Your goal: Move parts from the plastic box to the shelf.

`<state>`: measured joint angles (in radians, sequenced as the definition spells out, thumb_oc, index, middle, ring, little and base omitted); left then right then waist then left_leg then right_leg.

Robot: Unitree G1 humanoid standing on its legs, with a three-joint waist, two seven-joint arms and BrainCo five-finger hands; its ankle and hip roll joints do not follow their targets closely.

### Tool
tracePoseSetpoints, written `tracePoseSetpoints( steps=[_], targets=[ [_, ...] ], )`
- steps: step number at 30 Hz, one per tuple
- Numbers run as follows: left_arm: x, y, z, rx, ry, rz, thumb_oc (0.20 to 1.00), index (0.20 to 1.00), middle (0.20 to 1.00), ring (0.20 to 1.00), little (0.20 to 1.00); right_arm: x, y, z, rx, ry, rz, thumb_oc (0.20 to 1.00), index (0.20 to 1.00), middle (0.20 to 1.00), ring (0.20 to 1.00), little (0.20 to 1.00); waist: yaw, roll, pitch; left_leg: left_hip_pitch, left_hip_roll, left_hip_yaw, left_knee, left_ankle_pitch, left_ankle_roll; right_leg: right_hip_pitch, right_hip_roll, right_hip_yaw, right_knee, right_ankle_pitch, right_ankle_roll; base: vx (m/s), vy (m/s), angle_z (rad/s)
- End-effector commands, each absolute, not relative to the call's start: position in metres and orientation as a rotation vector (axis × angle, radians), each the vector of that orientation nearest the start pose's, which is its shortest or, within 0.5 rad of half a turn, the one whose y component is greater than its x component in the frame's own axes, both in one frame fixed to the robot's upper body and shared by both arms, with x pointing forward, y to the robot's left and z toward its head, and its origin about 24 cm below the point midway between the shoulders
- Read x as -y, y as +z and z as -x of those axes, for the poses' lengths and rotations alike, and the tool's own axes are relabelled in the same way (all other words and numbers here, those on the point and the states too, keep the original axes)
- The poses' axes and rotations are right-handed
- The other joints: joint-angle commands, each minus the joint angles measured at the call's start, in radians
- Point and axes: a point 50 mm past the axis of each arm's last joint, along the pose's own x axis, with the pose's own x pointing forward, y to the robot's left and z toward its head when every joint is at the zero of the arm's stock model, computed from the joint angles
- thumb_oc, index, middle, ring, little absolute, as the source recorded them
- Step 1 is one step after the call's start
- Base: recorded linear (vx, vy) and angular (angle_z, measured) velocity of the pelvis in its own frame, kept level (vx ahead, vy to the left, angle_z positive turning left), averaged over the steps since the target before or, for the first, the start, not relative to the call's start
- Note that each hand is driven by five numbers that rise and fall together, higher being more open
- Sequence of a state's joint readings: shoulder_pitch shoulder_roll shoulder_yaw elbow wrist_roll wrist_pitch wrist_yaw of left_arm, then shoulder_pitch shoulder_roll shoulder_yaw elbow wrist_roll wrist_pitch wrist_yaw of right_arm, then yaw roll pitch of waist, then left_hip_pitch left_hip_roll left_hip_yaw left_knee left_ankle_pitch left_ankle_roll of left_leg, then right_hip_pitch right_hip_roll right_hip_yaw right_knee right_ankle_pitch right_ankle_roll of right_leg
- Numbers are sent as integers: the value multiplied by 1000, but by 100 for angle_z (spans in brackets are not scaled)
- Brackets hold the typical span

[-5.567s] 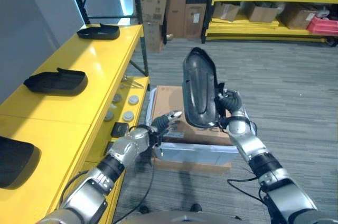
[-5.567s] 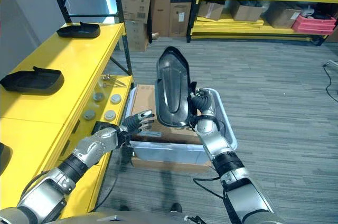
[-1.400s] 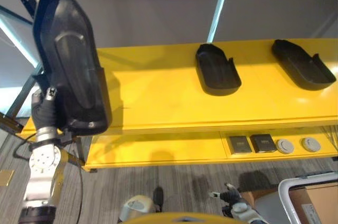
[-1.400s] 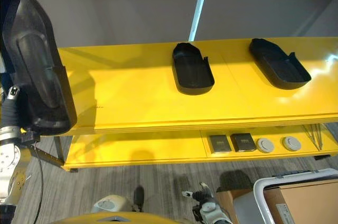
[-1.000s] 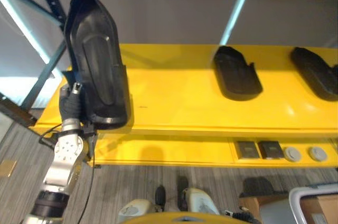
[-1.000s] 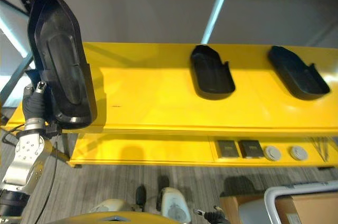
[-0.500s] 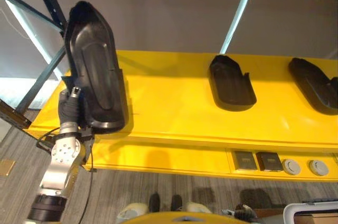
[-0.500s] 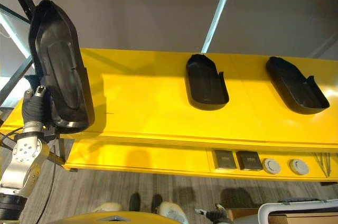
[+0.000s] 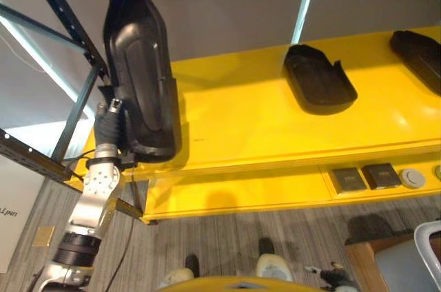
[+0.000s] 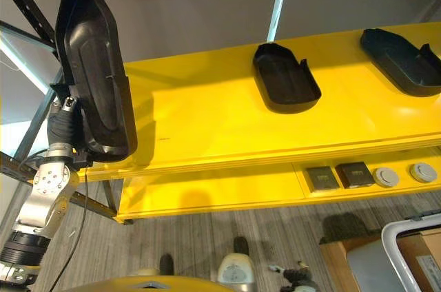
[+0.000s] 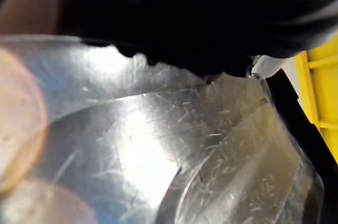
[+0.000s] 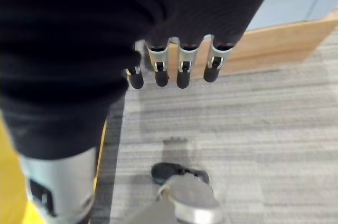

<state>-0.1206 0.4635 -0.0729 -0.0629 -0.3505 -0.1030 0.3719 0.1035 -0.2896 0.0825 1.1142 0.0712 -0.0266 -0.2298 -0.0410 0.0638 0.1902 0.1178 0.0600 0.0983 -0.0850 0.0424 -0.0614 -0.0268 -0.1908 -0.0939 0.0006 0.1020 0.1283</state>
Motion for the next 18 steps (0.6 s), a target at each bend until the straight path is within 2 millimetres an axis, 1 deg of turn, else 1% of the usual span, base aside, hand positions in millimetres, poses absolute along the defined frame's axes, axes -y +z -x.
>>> tracePoseSetpoints(
  steps=[1,2,3,5,6,9,12,13,14,18],
  targets=[
    [-231,134,-269,358,278,-54,200,200,200,200,200,270,-147,-78,-1112,-325,434,1000,1000,1000,1000,1000,-2,-19,-47,-69,38,-27,-2,32,8,73,17,-34,5,-27,15,17,-8,-9],
    [-230,130,-270,337,268,-64,200,200,200,200,200,269,-147,-79,-1108,-322,440,1000,1000,1000,1000,1000,-3,-23,-51,-69,37,-24,-2,28,8,77,17,-36,-6,-24,17,31,-42,-6],
    [-229,127,-271,315,264,-117,200,200,200,200,200,271,-146,-79,-1110,-321,447,1000,1000,1000,1000,1000,-6,-31,-56,-68,41,-12,-2,25,7,83,19,-36,-23,-18,20,31,-49,-1],
    [-228,126,-272,304,260,-142,200,200,200,200,200,272,-145,-79,-1112,-317,454,1000,1000,1000,1000,1000,-9,-33,-58,-68,44,-7,-2,25,7,84,21,-34,-28,-17,20,20,-43,-1],
    [-230,128,-276,302,267,-184,200,200,200,200,200,275,-144,-79,-1116,-311,466,1000,1000,1000,1000,1000,-15,-35,-61,-68,50,0,-2,28,5,85,24,-31,-34,-16,20,26,-46,-3],
    [-236,129,-291,222,280,-248,200,200,200,200,200,283,-142,-77,-1127,-304,482,1000,1000,1000,1000,1000,-37,-32,-63,-66,63,20,-2,34,2,84,29,-21,-33,-18,20,24,-27,-1],
    [-242,130,-302,167,313,-270,200,200,200,200,200,285,-140,-77,-1133,-291,494,1000,1000,1000,1000,1000,-52,-31,-64,-65,69,28,-2,38,0,80,31,-14,-29,-21,21,30,-18,-11],
    [-249,126,-314,91,364,-321,200,200,200,200,200,288,-139,-79,-1134,-266,521,1000,1000,1000,1000,1000,-72,-26,-66,-67,73,38,-2,42,-2,72,34,-4,-24,-23,23,22,-19,-17],
    [-253,123,-319,58,394,-335,200,200,200,200,200,289,-138,-79,-1133,-258,528,1000,1000,1000,1000,1000,-81,-25,-65,-66,76,43,-2,43,-3,69,35,-1,-22,-24,23,20,-15,-10],
    [-280,107,-332,-85,513,-402,200,200,200,200,200,293,-135,-82,-1133,-248,547,1000,1000,1000,1000,1000,-115,-18,-65,-68,81,60,-2,44,-5,56,40,18,-18,-29,24,29,-8,-26]
  ],
)
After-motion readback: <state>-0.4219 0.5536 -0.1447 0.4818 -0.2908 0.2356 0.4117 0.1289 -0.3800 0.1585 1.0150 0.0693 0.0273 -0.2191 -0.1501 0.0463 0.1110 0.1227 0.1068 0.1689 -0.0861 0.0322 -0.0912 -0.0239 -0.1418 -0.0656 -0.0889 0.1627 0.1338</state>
